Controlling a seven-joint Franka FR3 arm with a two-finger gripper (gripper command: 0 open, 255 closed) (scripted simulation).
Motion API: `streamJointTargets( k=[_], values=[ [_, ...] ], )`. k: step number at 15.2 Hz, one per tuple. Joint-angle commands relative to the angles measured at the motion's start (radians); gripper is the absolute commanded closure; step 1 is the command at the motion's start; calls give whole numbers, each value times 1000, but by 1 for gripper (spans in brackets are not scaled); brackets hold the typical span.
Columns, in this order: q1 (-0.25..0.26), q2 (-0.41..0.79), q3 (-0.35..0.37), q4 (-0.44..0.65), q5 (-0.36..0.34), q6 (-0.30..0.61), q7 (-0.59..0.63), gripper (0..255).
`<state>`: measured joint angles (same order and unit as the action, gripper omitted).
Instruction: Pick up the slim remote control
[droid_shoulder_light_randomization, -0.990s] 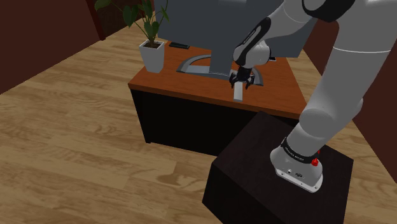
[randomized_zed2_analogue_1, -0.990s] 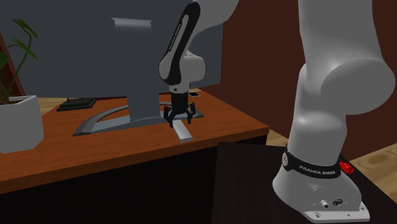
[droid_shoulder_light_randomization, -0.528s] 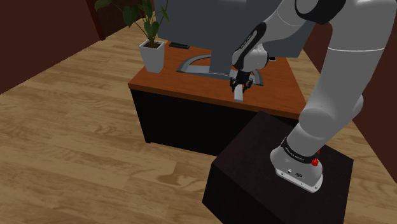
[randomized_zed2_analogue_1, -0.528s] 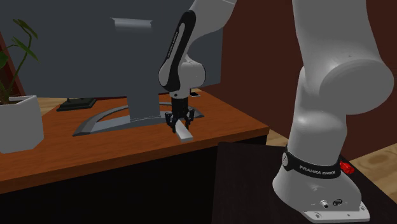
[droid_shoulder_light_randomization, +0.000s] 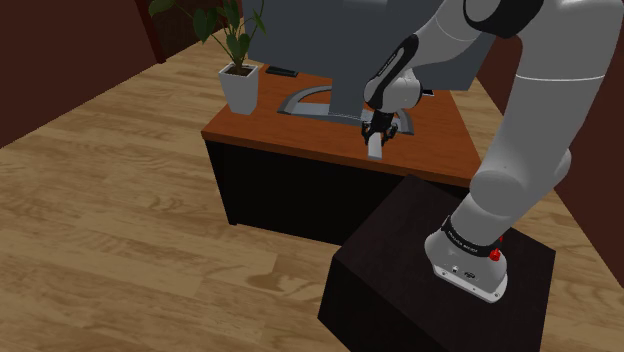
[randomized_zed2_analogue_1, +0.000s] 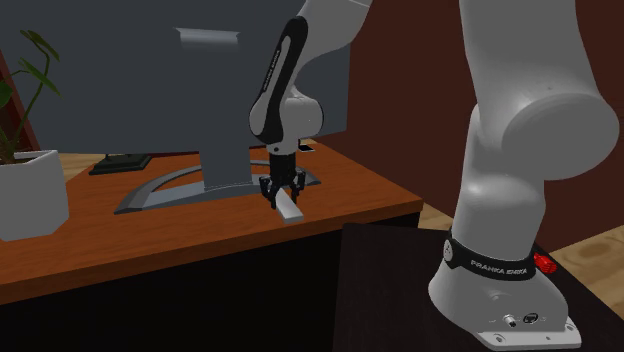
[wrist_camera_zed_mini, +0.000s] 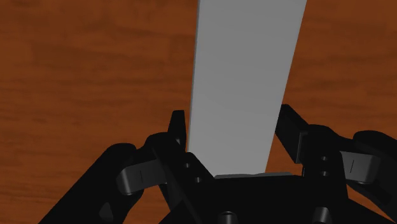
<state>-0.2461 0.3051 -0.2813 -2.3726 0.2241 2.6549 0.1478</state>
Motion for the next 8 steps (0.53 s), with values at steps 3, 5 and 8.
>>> streamJointTargets(
  k=[3,5,8],
  values=[
    [11,-39,-16,-4,-28,-34,20,255],
    [18,-65,-25,-5,-46,-57,33,255],
    [26,-104,-37,-5,-73,-94,53,255]
  ],
)
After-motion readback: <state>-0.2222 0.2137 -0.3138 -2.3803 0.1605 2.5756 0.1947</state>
